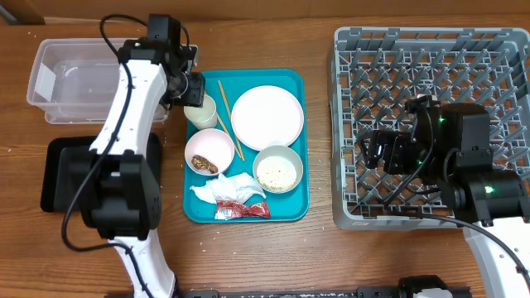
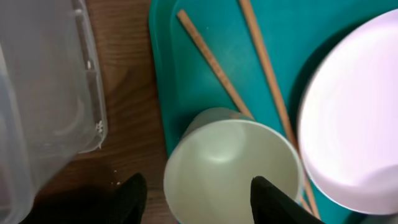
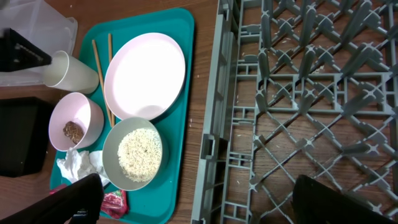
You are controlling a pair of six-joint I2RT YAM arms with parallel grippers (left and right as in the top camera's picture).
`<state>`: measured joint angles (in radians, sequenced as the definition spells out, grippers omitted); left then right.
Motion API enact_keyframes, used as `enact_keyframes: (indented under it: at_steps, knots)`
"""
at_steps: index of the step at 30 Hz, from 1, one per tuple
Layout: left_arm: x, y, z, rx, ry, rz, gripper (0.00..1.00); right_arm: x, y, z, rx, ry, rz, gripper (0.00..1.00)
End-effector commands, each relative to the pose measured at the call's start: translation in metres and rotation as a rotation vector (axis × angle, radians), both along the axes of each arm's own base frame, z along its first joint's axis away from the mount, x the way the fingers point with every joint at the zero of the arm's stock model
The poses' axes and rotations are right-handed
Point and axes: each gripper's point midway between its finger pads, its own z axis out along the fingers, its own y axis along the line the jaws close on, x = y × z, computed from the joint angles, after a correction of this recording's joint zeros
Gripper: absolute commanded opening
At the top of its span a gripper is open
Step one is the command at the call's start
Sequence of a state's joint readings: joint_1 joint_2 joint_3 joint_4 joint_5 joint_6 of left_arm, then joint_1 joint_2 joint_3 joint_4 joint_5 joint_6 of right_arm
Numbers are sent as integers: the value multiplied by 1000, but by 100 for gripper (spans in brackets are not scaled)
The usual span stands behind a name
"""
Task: Sort waste into correct bins and load items into the dishwasher
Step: 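Reach the left gripper to the white cup and grasp it, then lift the white cup and hand it to the right gripper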
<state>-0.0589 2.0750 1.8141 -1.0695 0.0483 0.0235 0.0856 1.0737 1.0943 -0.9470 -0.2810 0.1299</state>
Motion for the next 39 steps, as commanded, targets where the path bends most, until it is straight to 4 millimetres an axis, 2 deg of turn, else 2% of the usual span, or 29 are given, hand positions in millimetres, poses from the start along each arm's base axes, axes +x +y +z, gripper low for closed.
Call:
enact_keyframes:
  at_steps: [1,5,6,8,11,15,17,19,21,25,28,32,35,39]
  knots:
    - [3,7,-19,35,39,41,56,2,1,10,-2,-26,5,99]
    - [5,10,-26,33,47,54,55,1,1,9,-3,-21,5,99]
    - [5,9,-27,25,48,52,48,1,1,9,-3,-21,5,99]
    - [4,1,-30,-1,58,40,27,1,1,10,-3,-22,5,99]
    - [1,-15,-36,-68,83,17,4,1,1,10,-2,-22,5,99]
    - [0,-21,-38,-87,92,25,4,1,1,10,-2,-22,5,99]
    - [3,-19,-30,-97,82,62,4,2,1,11,0,-28,5,99]
    - [8,-19,-15,-139,64,82,4,4,3,13,10,-39,9,99]
    - [13,-26,9,-238,39,76,4,5,8,17,32,-56,28,99]
    - [20,-43,73,-493,-16,47,4,9,26,32,118,-105,106,99]
    - [14,-59,120,-715,-24,7,4,11,42,42,195,-137,182,99]
    - [-8,-91,178,-1054,-11,-132,4,14,69,57,328,-173,326,99]
    - [-26,-105,199,-1196,11,-212,4,18,87,69,430,-211,449,99]
    - [-56,-127,210,-1272,77,-280,4,20,105,84,539,-273,608,99]
